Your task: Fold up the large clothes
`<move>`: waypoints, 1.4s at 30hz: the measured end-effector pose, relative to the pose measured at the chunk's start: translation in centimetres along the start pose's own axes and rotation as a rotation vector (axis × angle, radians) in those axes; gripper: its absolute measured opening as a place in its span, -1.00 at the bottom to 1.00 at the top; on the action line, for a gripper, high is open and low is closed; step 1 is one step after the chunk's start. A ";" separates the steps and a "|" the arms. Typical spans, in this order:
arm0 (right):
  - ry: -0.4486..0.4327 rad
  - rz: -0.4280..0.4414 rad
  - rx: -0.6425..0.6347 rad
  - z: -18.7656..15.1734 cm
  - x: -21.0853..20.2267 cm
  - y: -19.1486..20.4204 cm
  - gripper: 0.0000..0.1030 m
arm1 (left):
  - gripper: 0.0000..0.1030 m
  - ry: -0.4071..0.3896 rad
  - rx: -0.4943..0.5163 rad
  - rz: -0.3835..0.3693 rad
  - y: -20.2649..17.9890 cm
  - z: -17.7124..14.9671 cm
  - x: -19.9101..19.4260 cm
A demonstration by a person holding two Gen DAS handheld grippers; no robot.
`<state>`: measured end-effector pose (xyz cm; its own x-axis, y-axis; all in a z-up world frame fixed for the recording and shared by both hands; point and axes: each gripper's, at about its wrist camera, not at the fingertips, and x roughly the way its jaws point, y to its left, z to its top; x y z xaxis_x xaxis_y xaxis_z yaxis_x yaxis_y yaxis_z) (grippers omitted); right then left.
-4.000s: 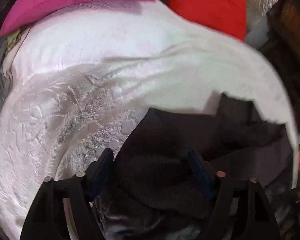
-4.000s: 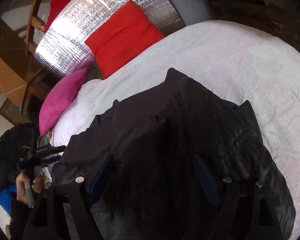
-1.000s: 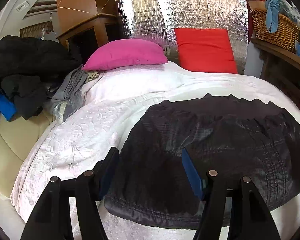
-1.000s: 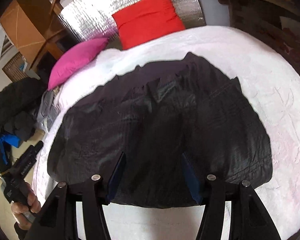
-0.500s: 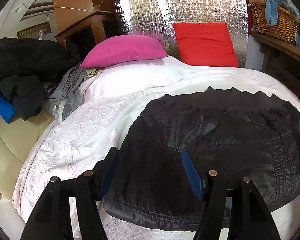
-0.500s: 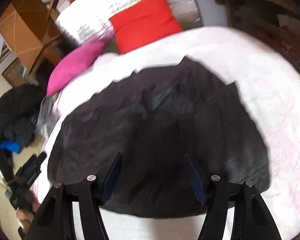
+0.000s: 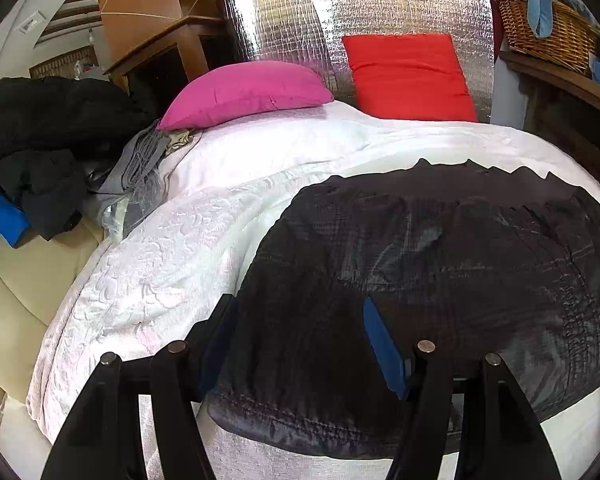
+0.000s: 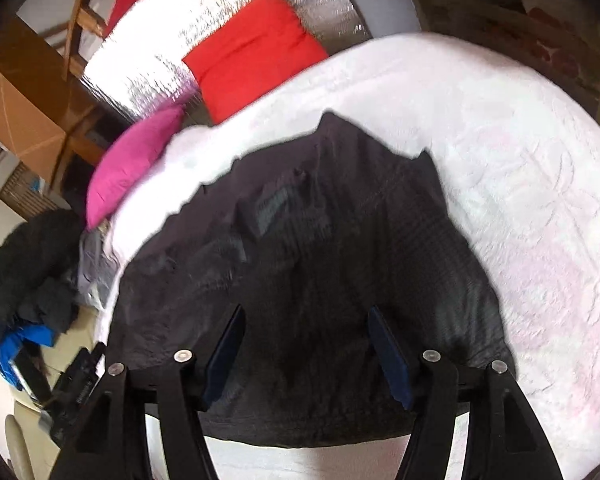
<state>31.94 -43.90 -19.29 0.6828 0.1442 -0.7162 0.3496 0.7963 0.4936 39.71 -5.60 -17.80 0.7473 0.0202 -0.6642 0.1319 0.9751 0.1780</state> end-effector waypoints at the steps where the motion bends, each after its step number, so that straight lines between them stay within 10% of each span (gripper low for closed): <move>1: -0.018 0.005 0.001 0.2 -0.5 -0.2 0.31 | 0.28 0.002 -0.001 0.001 0.1 0.0 0.1; 42: -0.109 0.058 0.129 2.9 -1.8 -6.5 0.52 | 0.31 0.042 0.010 0.025 1.7 -0.4 1.8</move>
<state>30.27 -51.05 -19.83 0.7675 0.1172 -0.6303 0.3823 0.7055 0.5967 41.00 -3.80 -18.97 0.7225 0.0536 -0.6893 0.1206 0.9719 0.2021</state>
